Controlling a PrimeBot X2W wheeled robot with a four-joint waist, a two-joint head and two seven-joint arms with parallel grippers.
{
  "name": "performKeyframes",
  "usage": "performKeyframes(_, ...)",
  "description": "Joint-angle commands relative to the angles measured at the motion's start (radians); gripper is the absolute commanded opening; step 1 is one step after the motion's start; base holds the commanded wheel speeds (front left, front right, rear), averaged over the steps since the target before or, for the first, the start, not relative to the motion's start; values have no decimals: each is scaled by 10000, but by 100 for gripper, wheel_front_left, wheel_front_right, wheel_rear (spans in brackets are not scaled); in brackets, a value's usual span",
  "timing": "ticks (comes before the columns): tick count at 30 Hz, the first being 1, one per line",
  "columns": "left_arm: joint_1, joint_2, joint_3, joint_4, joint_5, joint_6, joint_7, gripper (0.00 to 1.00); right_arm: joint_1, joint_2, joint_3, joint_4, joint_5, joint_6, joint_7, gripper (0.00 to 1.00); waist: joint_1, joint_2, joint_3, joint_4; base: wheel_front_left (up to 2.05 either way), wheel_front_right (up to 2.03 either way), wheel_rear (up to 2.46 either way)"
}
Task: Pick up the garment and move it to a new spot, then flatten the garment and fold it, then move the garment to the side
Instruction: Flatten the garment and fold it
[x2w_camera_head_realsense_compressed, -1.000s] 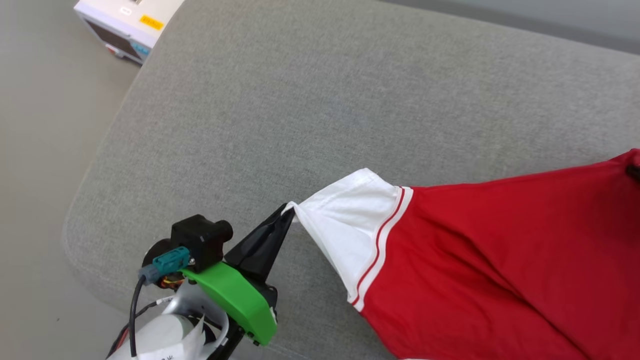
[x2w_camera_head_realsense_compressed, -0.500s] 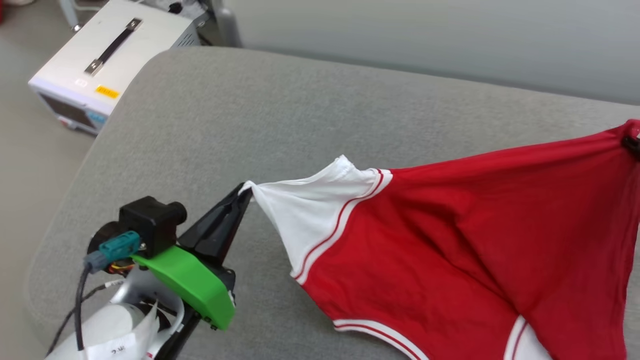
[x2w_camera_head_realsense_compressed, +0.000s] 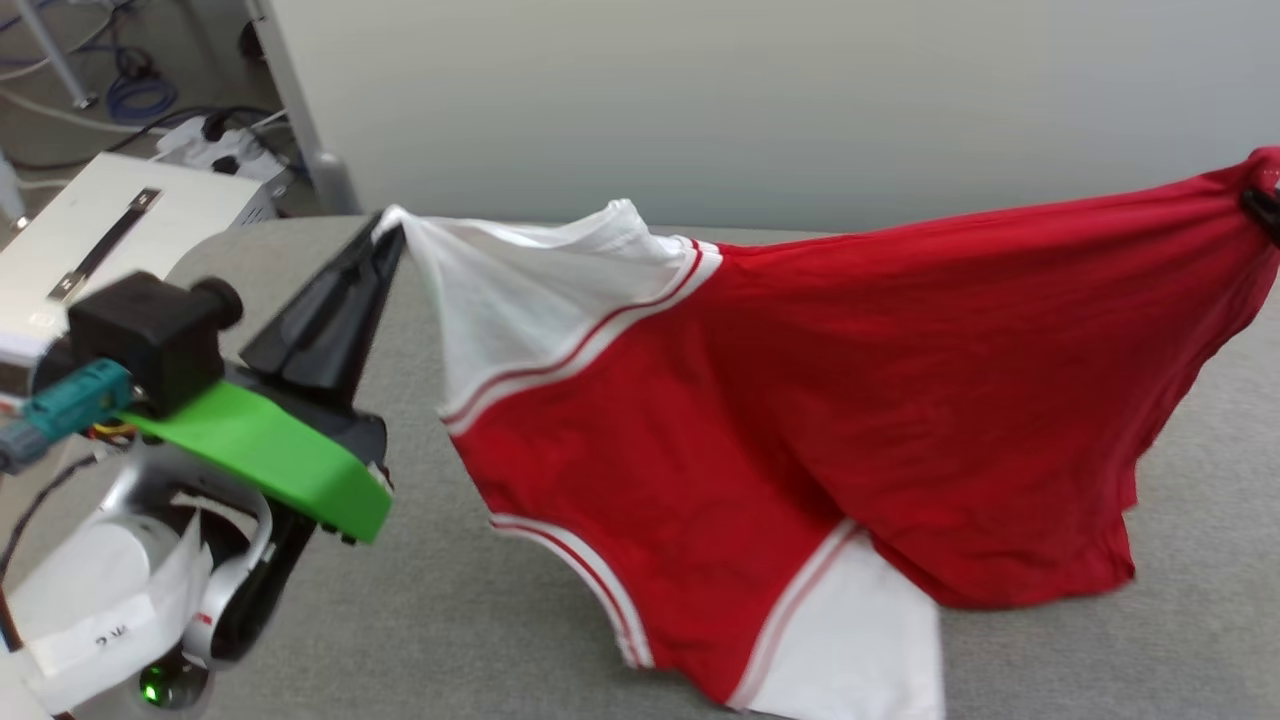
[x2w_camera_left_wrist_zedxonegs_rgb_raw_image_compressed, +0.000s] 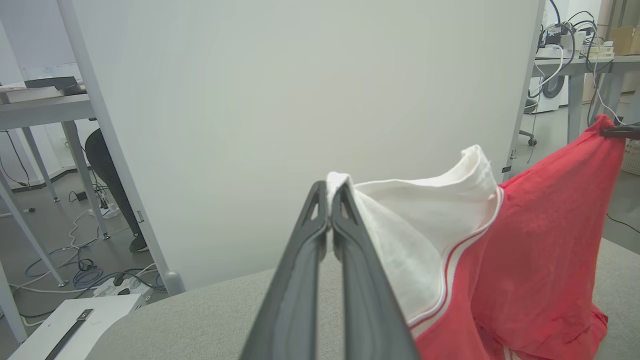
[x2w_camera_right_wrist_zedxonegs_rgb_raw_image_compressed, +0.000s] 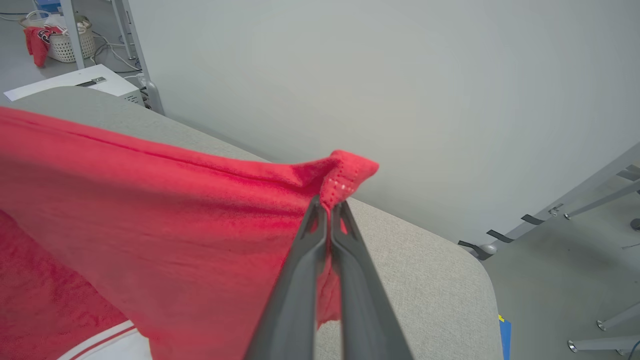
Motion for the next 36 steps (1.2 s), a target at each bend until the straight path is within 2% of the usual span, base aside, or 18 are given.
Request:
performKeyframes(1, -384, -50, 145, -43, -10, 90, -103, 0, -185, 65, -99, -219, -29, -7, 70, 0, 1, -1, -453, -621, 0, 0, 0)
performKeyframes(8, -1371, -228, 681, 121, 123, 244, -442, 0, -306, 453, -463, -903, -23, -7, 321, 0, 1, -1, -405, -1159, 0, 0, 0)
performKeyframes(14, -2429, -213, 1055, 340, 200, 74, -632, 0, -618, 609, -838, -1282, -205, -7, 311, 0, 1, -1, -2, -1517, 0, 0, 0)
performKeyframes(19, -3720, -54, 1387, 545, 194, -111, -419, 0, -1091, 719, -1236, -1463, -267, -7, 332, 0, 1, -1, 891, -1684, 0, 0, 0)
performKeyframes(24, -5909, 384, 1371, 1208, 412, -835, 218, 0, -2368, 784, -1766, -1537, -618, -7, 55, 0, 1, -1, 2458, -1829, 0, 0, 0)
performKeyframes(29, -7736, 689, 1232, 2057, 604, -1549, 777, 0, -3836, 939, -1761, -1055, -939, -7, -260, 0, 1, -1, 3839, -1957, 0, 0, 0)
performKeyframes(36, -10679, 628, 797, 4419, 1288, -2693, 865, 0, -6071, 1165, -772, 568, -1723, -7, -1299, 0, 1, -1, 5542, -2109, 0, 0, 0)
